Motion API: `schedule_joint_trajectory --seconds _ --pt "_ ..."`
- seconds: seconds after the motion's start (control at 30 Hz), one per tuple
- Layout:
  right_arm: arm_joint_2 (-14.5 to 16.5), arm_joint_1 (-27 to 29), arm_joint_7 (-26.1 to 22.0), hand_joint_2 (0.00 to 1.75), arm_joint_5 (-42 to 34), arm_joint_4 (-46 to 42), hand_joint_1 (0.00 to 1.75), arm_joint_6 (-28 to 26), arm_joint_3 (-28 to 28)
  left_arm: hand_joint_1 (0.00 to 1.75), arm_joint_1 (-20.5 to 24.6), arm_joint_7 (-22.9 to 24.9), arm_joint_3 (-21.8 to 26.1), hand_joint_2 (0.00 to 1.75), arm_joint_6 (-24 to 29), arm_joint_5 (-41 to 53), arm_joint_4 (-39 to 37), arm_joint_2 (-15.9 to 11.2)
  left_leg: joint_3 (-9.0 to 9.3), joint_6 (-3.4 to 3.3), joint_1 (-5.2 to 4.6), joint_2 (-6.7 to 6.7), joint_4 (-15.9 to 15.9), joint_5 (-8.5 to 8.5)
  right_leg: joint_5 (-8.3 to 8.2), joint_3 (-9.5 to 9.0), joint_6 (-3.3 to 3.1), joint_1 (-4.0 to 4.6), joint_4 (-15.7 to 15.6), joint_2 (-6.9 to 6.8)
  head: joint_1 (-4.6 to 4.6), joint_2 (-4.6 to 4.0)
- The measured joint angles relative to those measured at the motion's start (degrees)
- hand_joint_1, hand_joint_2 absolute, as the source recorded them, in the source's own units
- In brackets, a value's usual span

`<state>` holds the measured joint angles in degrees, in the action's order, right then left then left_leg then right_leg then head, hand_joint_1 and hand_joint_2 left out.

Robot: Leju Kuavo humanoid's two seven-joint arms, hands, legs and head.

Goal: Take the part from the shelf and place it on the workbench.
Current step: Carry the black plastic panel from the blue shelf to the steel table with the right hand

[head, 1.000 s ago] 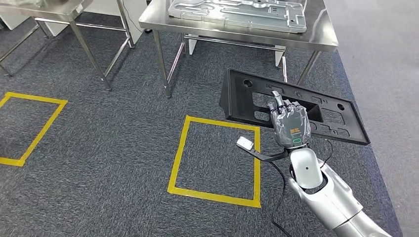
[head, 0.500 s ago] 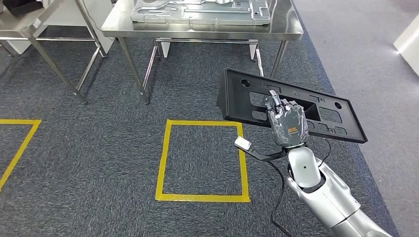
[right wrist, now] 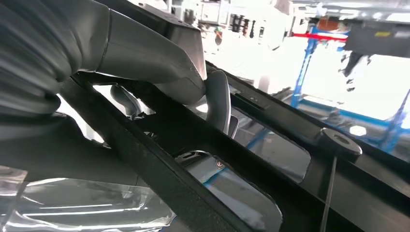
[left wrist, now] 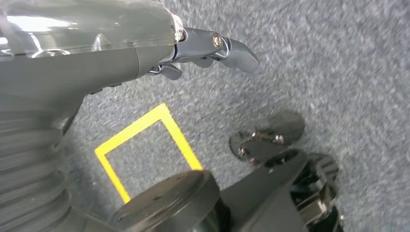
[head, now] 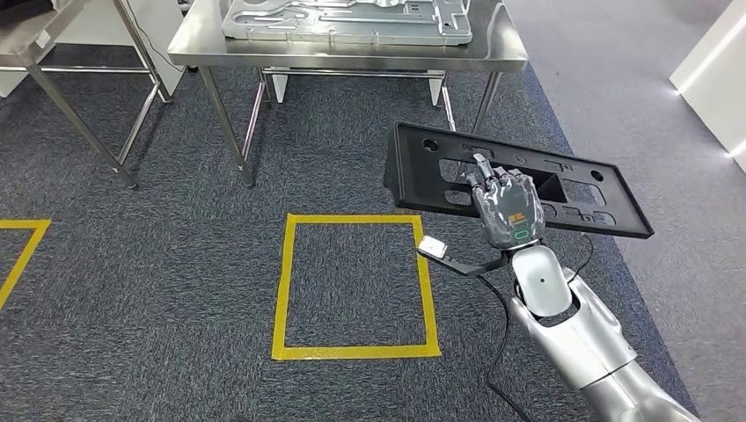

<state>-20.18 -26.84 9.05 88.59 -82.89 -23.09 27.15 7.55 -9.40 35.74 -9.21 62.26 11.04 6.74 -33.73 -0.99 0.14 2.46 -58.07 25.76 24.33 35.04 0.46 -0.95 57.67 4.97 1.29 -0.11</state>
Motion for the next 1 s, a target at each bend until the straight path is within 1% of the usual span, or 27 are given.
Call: schedule_joint_trajectory --seconds 0.07,0.17,0.27,0.43,0.53,0.63,0.67,0.7,0.73,0.77,0.8,0.83,0.87,0.9,0.93,0.97,1.0 --pt "0.28 -3.94 -3.30 1.75 0.00 2.27 1.75 2.38 0.09 0.00 0.21 0.42 0.28 1.75 -0.43 0.13 0.00 -0.01 -0.09 -0.13 -0.08 -0.01 -0.03 -0.08 -0.13 0.09 0.33 -0.10 -0.03 0.00 0.00 0.00" --pt "1.10 -11.73 -7.39 1.75 0.00 7.05 1.75 5.87 0.64 0.00 0.72 0.92 0.55 1.75 -1.11 0.64 0.00 -0.04 -0.24 -0.27 -0.14 0.00 -0.05 -0.21 -0.26 0.22 0.86 -0.20 -0.04 -0.06 0.00 0.00" --pt "1.91 -20.91 -9.96 1.75 0.00 12.90 1.75 9.66 3.19 0.00 1.16 1.03 0.64 1.75 -1.95 1.16 0.00 -0.18 -0.33 -0.22 -0.14 0.02 -0.06 -0.35 -0.38 0.38 1.07 -0.21 -0.01 -0.09 0.00 0.00" --pt "2.72 -36.11 -12.21 1.75 0.00 22.77 1.75 13.64 10.70 0.00 1.68 1.18 0.97 1.75 -2.50 1.93 0.00 -0.36 -0.47 -0.05 -0.10 0.11 -0.06 -0.51 -0.43 0.63 1.08 -0.20 0.23 -0.22 0.00 0.00" --pt "3.66 -44.12 -13.07 1.75 0.00 27.84 1.75 14.46 15.42 0.00 1.88 1.32 1.10 1.75 -2.78 2.24 0.00 -0.38 -0.60 0.03 -0.11 0.13 -0.12 -0.54 -0.45 0.83 1.06 -0.22 0.28 -0.24 0.01 0.00" --pt "4.62 -49.35 -13.02 1.75 0.00 31.05 1.75 14.72 18.37 0.00 2.06 1.20 1.34 1.75 -3.20 2.50 0.00 -0.45 -0.66 -0.35 -0.33 0.07 -0.22 -0.44 -0.65 0.81 1.25 -0.42 0.13 -0.11 0.02 0.00" --pt "4.84 -50.58 -12.89 1.75 0.00 31.84 1.75 14.87 19.11 0.00 2.14 1.11 1.42 1.75 -3.34 2.54 0.00 -0.47 -0.62 -0.52 -0.36 0.00 -0.08 -0.47 -0.80 0.76 1.36 -0.37 0.21 -0.07 0.01 0.00" --pt "5.02 -51.49 -12.72 1.75 0.00 32.48 1.75 15.01 19.66 0.00 2.21 1.03 1.47 1.75 -3.48 2.54 0.00 -0.41 -0.41 -0.65 -0.19 -0.12 0.22 -0.58 -0.85 0.82 1.47 -0.26 0.36 -0.14 0.02 0.00" --pt "5.11 -52.19 -12.55 1.75 0.00 33.03 1.75 15.12 20.07 0.00 2.27 0.98 1.50 1.75 -3.61 2.52 0.00 -0.38 -0.10 -0.82 0.02 -0.24 0.65 -0.58 -0.80 1.00 1.60 -0.11 0.84 -0.74 0.01 0.00" --pt "5.24 -52.80 -12.42 1.75 0.00 33.45 1.75 15.20 20.38 0.00 2.31 0.96 1.52 1.75 -3.71 2.50 0.00 -0.33 0.25 -1.02 0.25 -0.37 1.01 -0.49 -0.30 1.68 1.74 -0.01 2.02 -1.67 0.00 0.00" --pt "5.38 -53.33 -12.31 1.75 0.00 33.85 1.75 15.25 20.64 0.00 2.33 0.95 1.54 1.75 -3.78 2.44 0.00 -0.28 0.60 -1.17 0.46 -0.55 1.31 -0.33 0.61 2.98 1.92 0.00 4.26 -2.71 0.00 0.00" --pt "5.55 -53.84 -12.22 1.75 0.00 34.28 1.75 15.25 20.94 0.00 2.31 0.95 1.56 1.75 -3.84 2.36 0.00 -0.30 0.87 -1.26 0.50 -0.75 1.46 -0.04 1.79 4.81 2.17 -0.07 7.52 -3.70 -0.01 0.00" --pt "5.77 -54.28 -12.12 1.75 0.00 34.80 1.75 15.17 21.35 0.00 2.25 0.96 1.60 1.75 -3.90 2.25 0.00 -0.30 1.15 -1.24 0.54 -1.00 1.47 0.23 3.01 7.04 2.44 -0.23 11.28 -4.23 0.00 0.00" --pt "6.01 -54.53 -11.99 1.75 0.00 35.48 1.75 14.98 21.85 0.00 2.16 0.96 1.68 1.75 -3.94 2.09 0.00 -0.30 1.56 -1.05 0.60 -1.29 1.44 0.54 3.67 8.97 2.70 -0.45 14.25 -4.45 0.00 0.00" --pt "6.25 -54.66 -11.86 1.75 0.00 36.26 1.75 14.74 22.39 0.00 2.06 0.97 1.81 1.75 -3.99 1.90 0.00 -0.29 2.11 -0.78 0.72 -1.57 1.42 0.92 3.39 10.12 2.93 -0.67 15.55 -4.57 0.00 0.00" --pt "6.46 -54.73 -11.71 1.75 0.00 37.04 1.75 14.50 22.91 0.00 1.99 0.98 1.95 1.75 -4.00 1.74 0.00 -0.28 2.78 -0.44 0.90 -1.81 1.36 1.35 2.07 10.14 3.09 -0.88 14.66 -4.71 0.00 0.00" --pt "6.65 -54.80 -11.58 1.75 0.00 37.73 1.75 14.29 23.36 0.00 1.94 0.99 2.10 1.75 -4.02 1.60 0.00 -0.26 3.53 -0.04 1.13 -2.02 1.26 1.82 -0.04 9.06 3.22 -1.07 11.65 -4.88 0.00 0.00"
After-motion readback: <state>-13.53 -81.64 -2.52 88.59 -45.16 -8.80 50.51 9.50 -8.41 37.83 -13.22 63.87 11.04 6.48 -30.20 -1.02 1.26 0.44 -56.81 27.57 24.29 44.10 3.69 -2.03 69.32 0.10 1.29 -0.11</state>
